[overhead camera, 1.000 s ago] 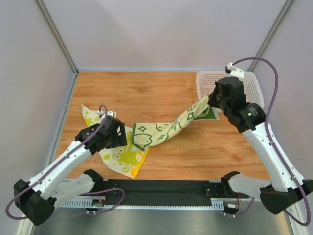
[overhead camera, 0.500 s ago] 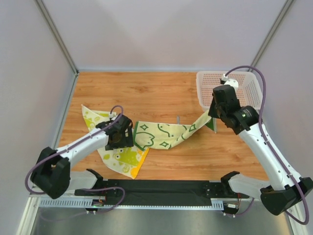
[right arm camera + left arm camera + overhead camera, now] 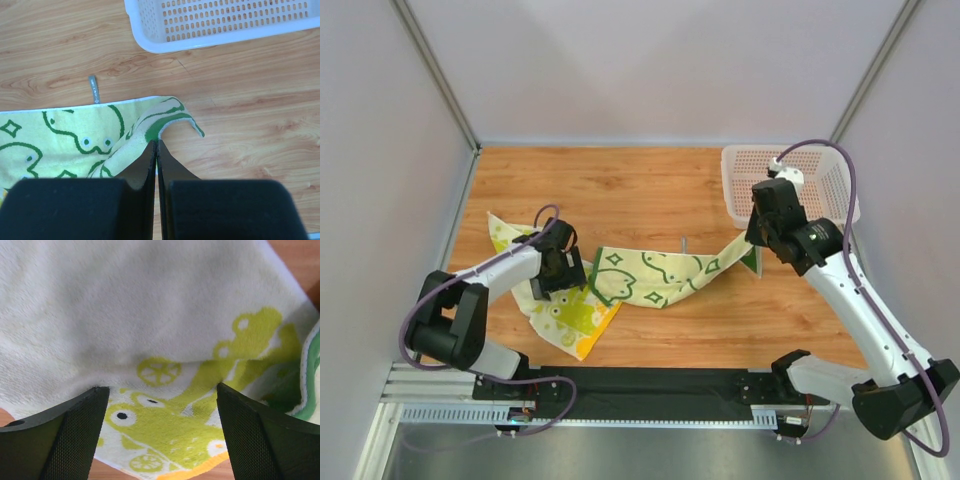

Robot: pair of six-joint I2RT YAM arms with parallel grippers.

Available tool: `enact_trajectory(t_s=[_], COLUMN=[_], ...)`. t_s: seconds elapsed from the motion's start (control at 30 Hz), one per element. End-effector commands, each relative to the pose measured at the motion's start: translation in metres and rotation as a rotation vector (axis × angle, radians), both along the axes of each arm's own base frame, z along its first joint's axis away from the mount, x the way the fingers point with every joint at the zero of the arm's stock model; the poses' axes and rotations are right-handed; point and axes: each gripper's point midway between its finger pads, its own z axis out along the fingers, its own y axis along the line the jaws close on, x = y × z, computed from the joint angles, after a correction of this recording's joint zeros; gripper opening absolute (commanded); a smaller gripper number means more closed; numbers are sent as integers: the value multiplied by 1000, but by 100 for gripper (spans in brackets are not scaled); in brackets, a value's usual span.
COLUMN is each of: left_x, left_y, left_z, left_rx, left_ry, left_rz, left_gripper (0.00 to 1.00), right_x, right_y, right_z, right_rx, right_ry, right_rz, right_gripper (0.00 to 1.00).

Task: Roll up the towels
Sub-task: Flatten the towel

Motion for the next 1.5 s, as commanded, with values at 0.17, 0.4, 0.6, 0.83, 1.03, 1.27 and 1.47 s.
enact_trajectory(t_s=[0.17,0.4,0.6,0.83,1.03,1.27,1.47], left_x=[60,117,137,95,37,14,18], left_y=[30,83,112,56,-4,-34,-47], left_z=[-3,30,80,136,76,51,38], left_rx=[-55,-2,76,-4,-180,-233,-248], left_ry=[-16,-59,-167,-343,-244,-203,-180], left_rz=[71,183,264,128,8,-58,-82], left_gripper=[82,87,89,89,76,67,67], right_x=[7,3,3,7,7,5,4], right_y=[0,-5,-5,1,3,2,3], right_z=[-13,-14,-19,-29,-30,-35,-37], right_rx=[11,3,12,31,36,41,42], right_ry=[20,30,40,56,61,67,73], right_rz=[-5,-10,-11,-2,5,1,2], right_gripper=[0,0,0,0,0,0,0])
